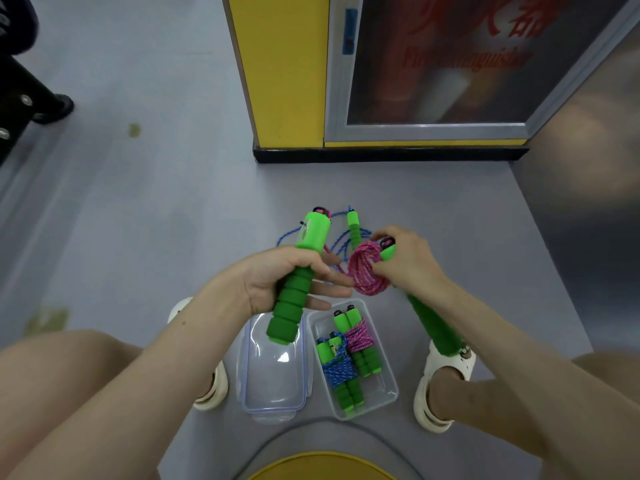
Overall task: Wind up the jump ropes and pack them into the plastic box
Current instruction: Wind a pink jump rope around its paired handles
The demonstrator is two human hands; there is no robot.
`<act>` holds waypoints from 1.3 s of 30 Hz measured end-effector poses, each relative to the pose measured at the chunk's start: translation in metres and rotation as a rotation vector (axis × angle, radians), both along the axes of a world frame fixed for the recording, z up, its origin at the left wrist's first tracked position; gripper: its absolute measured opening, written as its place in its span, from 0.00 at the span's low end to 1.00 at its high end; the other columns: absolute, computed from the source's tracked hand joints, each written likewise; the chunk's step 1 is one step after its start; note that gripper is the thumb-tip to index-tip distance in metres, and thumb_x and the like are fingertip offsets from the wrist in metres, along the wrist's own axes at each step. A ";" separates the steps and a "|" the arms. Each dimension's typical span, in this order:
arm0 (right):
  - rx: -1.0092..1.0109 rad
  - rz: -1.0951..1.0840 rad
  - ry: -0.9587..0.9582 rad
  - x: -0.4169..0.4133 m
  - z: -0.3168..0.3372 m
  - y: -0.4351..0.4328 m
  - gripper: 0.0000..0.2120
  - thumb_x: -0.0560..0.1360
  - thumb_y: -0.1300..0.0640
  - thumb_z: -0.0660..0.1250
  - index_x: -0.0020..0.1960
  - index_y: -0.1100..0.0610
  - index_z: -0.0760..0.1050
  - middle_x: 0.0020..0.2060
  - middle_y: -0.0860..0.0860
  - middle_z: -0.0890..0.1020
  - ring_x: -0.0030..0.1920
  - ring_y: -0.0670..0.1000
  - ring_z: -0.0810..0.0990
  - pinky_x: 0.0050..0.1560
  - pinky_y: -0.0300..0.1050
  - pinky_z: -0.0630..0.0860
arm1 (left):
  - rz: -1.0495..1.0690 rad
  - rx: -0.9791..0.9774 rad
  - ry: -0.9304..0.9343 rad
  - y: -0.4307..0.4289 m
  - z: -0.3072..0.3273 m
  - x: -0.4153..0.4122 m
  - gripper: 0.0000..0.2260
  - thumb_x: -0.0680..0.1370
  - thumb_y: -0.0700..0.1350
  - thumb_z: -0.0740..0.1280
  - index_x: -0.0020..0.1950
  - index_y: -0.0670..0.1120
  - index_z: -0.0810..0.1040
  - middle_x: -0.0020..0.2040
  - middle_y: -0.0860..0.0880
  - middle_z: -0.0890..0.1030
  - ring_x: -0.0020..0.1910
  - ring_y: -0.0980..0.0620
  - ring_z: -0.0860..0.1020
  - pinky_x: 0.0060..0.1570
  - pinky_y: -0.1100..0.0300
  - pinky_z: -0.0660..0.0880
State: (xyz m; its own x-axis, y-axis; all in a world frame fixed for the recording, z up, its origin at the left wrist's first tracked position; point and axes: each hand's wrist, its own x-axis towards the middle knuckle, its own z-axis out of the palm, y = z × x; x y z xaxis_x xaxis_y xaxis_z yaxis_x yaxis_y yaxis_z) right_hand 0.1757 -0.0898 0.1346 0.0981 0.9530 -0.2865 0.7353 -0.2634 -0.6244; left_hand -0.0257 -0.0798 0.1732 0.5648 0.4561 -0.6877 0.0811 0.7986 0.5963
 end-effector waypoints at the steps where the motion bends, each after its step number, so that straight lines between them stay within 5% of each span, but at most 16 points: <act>1: -0.044 -0.013 0.040 -0.003 -0.002 0.001 0.20 0.65 0.66 0.71 0.55 0.53 0.76 0.50 0.50 0.77 0.44 0.50 0.76 0.41 0.42 0.78 | 0.008 -0.001 0.041 -0.001 0.001 0.001 0.19 0.69 0.33 0.64 0.61 0.40 0.73 0.48 0.39 0.84 0.39 0.47 0.84 0.33 0.58 0.81; 6: -0.058 -0.321 0.443 -0.016 -0.002 0.008 0.26 0.68 0.66 0.73 0.63 0.53 0.72 0.46 0.53 0.78 0.28 0.46 0.80 0.28 0.38 0.77 | 0.274 0.018 0.195 0.004 -0.001 0.002 0.04 0.76 0.35 0.63 0.46 0.44 0.74 0.29 0.45 0.80 0.20 0.55 0.71 0.24 0.65 0.73; 9: 0.014 -0.460 0.496 -0.013 -0.002 0.018 0.31 0.69 0.59 0.73 0.70 0.53 0.66 0.52 0.55 0.77 0.40 0.54 0.83 0.43 0.50 0.82 | 0.438 0.048 0.310 0.011 -0.007 -0.002 0.04 0.75 0.37 0.66 0.41 0.43 0.73 0.30 0.46 0.76 0.19 0.54 0.70 0.25 0.65 0.72; 11: -0.029 -0.551 0.616 -0.011 0.000 0.019 0.27 0.72 0.60 0.71 0.68 0.57 0.66 0.46 0.56 0.78 0.41 0.59 0.83 0.41 0.53 0.82 | 0.462 0.065 0.382 0.013 -0.009 -0.004 0.04 0.75 0.37 0.65 0.40 0.42 0.73 0.34 0.44 0.75 0.22 0.53 0.72 0.28 0.62 0.72; 14: -0.131 -0.610 0.801 -0.016 0.009 0.014 0.11 0.76 0.59 0.68 0.56 0.61 0.71 0.36 0.59 0.78 0.26 0.52 0.80 0.27 0.43 0.78 | 0.395 0.098 0.450 0.008 -0.010 -0.003 0.04 0.74 0.34 0.62 0.40 0.40 0.73 0.35 0.43 0.75 0.26 0.50 0.73 0.26 0.64 0.72; 16: -0.019 -0.606 0.773 -0.018 0.011 0.011 0.09 0.76 0.59 0.67 0.53 0.63 0.73 0.31 0.58 0.78 0.22 0.47 0.75 0.23 0.39 0.74 | 0.391 0.212 0.485 0.005 -0.011 0.001 0.05 0.74 0.33 0.62 0.41 0.41 0.72 0.36 0.43 0.76 0.27 0.50 0.74 0.25 0.66 0.71; 20: 0.375 -0.511 0.640 -0.009 0.031 0.017 0.09 0.75 0.59 0.67 0.55 0.56 0.72 0.36 0.53 0.77 0.26 0.47 0.76 0.27 0.42 0.76 | 0.374 0.773 0.605 0.010 -0.010 0.000 0.15 0.76 0.36 0.64 0.57 0.53 0.69 0.43 0.47 0.77 0.33 0.50 0.78 0.30 0.62 0.75; 24: 0.033 -0.537 0.891 -0.017 0.026 0.010 0.02 0.77 0.61 0.66 0.48 0.57 0.72 0.38 0.61 0.79 0.24 0.50 0.77 0.24 0.40 0.74 | 0.326 0.572 0.566 0.005 -0.020 0.000 0.16 0.76 0.37 0.64 0.62 0.49 0.71 0.42 0.42 0.80 0.25 0.50 0.76 0.25 0.60 0.72; 28: 0.113 -0.566 0.999 -0.018 0.023 0.013 0.06 0.78 0.57 0.65 0.51 0.58 0.71 0.37 0.59 0.77 0.29 0.53 0.79 0.27 0.43 0.77 | 0.325 0.826 0.637 -0.003 -0.022 0.010 0.12 0.77 0.41 0.64 0.55 0.56 0.70 0.41 0.46 0.78 0.30 0.49 0.75 0.29 0.56 0.74; 31: -0.087 -0.535 1.039 -0.021 0.020 0.010 0.09 0.78 0.54 0.65 0.51 0.60 0.71 0.38 0.61 0.78 0.28 0.52 0.79 0.25 0.41 0.75 | 0.333 0.536 0.632 -0.002 -0.028 0.011 0.01 0.77 0.41 0.63 0.48 0.46 0.74 0.40 0.43 0.79 0.31 0.47 0.74 0.32 0.57 0.71; 36: 0.093 -0.504 1.094 -0.021 0.020 0.017 0.10 0.79 0.56 0.63 0.57 0.61 0.71 0.39 0.58 0.78 0.31 0.51 0.78 0.29 0.44 0.75 | 0.427 0.899 0.564 0.001 -0.013 0.020 0.03 0.79 0.44 0.63 0.47 0.52 0.72 0.39 0.46 0.78 0.31 0.50 0.74 0.26 0.61 0.71; 39: -0.031 -0.511 1.154 -0.020 0.015 0.016 0.11 0.80 0.57 0.60 0.61 0.59 0.68 0.38 0.56 0.76 0.33 0.52 0.78 0.31 0.44 0.74 | 0.222 0.590 0.670 -0.005 -0.021 0.022 0.04 0.78 0.43 0.63 0.47 0.43 0.76 0.34 0.44 0.77 0.25 0.49 0.72 0.25 0.60 0.69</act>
